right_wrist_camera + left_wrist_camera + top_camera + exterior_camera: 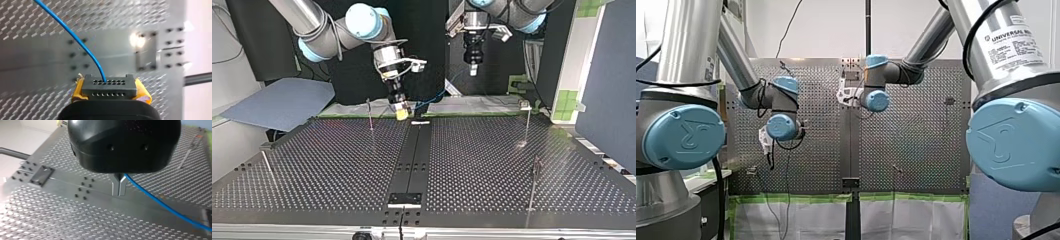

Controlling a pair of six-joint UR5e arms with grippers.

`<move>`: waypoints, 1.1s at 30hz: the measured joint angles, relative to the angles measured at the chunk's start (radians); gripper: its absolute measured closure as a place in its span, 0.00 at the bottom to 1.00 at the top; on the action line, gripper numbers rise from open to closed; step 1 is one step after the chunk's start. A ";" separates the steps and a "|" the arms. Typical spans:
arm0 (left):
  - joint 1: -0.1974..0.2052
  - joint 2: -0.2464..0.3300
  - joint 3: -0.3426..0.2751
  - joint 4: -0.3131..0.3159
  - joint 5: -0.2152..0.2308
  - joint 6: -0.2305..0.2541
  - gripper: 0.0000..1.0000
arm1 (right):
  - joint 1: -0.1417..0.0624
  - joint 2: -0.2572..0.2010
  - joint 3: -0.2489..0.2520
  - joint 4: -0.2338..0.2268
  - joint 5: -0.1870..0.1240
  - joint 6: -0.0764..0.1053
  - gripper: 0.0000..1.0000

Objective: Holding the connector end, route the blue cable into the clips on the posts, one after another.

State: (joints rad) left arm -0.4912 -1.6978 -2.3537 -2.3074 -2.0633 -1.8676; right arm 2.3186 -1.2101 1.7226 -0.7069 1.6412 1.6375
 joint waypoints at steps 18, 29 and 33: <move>0.167 0.167 0.074 -0.167 0.058 -0.071 0.99 | 0.029 -0.042 -0.046 0.153 -0.039 0.034 1.00; 0.268 0.268 0.114 -0.237 0.152 -0.158 0.99 | 0.032 0.034 -0.058 0.151 -0.041 0.034 1.00; 0.305 0.293 0.149 -0.263 0.189 -0.172 0.99 | 0.039 0.063 -0.083 0.153 -0.042 0.023 1.00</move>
State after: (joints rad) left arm -0.1863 -1.4051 -2.2049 -2.5704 -1.8742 -2.0393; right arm 2.3572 -1.1472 1.6395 -0.5537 1.5992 1.6608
